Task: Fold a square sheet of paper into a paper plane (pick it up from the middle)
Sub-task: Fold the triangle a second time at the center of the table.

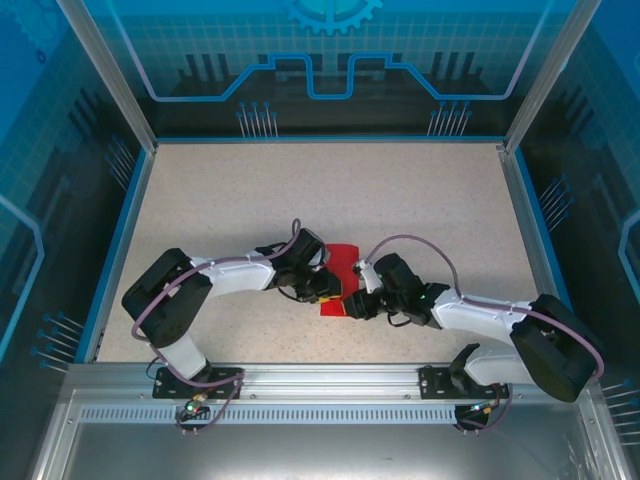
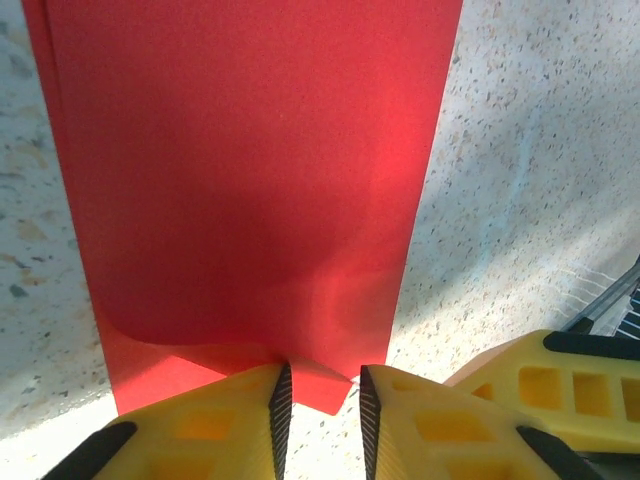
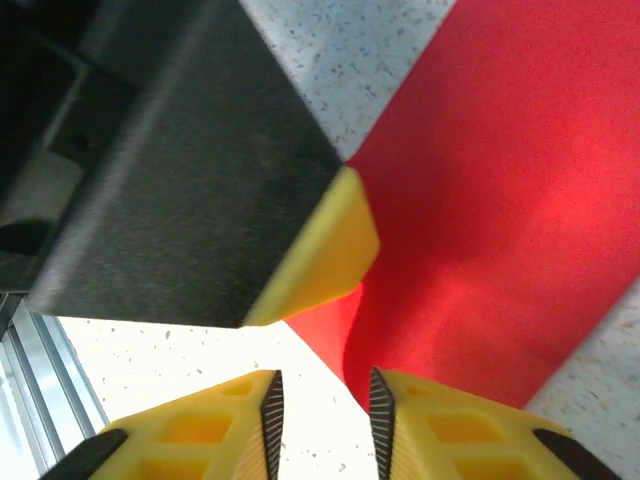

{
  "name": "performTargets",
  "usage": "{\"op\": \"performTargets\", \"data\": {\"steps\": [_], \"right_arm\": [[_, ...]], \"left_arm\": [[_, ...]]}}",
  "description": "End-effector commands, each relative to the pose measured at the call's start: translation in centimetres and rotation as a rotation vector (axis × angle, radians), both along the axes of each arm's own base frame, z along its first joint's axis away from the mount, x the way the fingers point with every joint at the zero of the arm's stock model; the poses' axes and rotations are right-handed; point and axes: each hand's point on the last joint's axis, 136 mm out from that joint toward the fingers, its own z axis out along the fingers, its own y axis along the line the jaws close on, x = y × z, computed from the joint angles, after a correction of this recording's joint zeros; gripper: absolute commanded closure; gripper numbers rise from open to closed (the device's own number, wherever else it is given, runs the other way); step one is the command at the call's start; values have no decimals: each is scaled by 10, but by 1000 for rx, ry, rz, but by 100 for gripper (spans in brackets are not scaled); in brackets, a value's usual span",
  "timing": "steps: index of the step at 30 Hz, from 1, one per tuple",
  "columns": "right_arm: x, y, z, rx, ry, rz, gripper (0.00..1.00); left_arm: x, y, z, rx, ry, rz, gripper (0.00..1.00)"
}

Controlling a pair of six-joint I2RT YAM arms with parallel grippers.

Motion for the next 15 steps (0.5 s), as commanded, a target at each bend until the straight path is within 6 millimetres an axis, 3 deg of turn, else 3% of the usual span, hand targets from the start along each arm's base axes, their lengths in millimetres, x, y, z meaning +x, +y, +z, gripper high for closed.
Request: {"op": "performTargets", "data": {"steps": [1, 8, 15], "right_arm": [[3, 8, 0, -5, -50, 9, 64], [2, 13, -14, -56, -46, 7, 64], [10, 21, -12, -43, -56, -11, 66]], "left_arm": [[6, -6, 6, -32, 9, 0, 70], [8, -4, 8, -40, 7, 6, 68], [7, -2, 8, -40, 9, 7, 66]]}}
